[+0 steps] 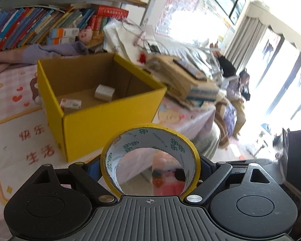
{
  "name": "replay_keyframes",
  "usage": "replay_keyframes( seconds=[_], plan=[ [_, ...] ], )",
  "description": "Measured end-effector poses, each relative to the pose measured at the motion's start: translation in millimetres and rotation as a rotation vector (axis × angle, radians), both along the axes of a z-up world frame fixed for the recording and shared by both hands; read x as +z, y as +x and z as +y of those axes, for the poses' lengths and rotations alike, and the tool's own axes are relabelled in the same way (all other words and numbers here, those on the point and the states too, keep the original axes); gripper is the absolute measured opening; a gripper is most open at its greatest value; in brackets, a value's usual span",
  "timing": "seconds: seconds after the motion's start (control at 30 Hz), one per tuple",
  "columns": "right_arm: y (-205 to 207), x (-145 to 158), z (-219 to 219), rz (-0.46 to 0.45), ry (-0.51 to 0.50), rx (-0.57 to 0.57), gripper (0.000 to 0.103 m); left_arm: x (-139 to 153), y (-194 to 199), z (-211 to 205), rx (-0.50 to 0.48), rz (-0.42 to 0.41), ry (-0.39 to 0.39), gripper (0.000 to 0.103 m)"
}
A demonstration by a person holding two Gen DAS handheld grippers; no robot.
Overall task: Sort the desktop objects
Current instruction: 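Carry the glove in the right tool and tape roll in the left tool to the yellow box, then lower the glove and tape roll into the yellow box and open both tools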
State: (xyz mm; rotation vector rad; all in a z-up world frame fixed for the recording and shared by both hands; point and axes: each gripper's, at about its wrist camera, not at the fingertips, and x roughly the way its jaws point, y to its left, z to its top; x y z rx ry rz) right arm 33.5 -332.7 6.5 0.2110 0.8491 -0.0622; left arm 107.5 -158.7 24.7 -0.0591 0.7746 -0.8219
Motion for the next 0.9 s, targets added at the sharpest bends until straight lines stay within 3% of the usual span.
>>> replay_keyframes(
  seconds=[0.27, 0.53, 0.73, 0.9],
  plan=[
    [31, 30, -40, -0.155, 0.039, 0.006, 0.009, 30, 24, -21, 0.101, -0.1, -0.056, 0.092],
    [76, 60, -67, -0.285, 0.011, 0.127, 0.009, 46, 48, -30, 0.241, -0.183, -0.025, 0.092],
    [124, 66, -75, -0.335, -0.024, 0.231, 0.009, 43, 71, -39, 0.298, -0.257, 0.059, 0.092],
    [167, 54, -66, -0.297, -0.067, 0.345, 0.009, 26, 93, -47, 0.321, -0.252, 0.158, 0.092]
  ],
)
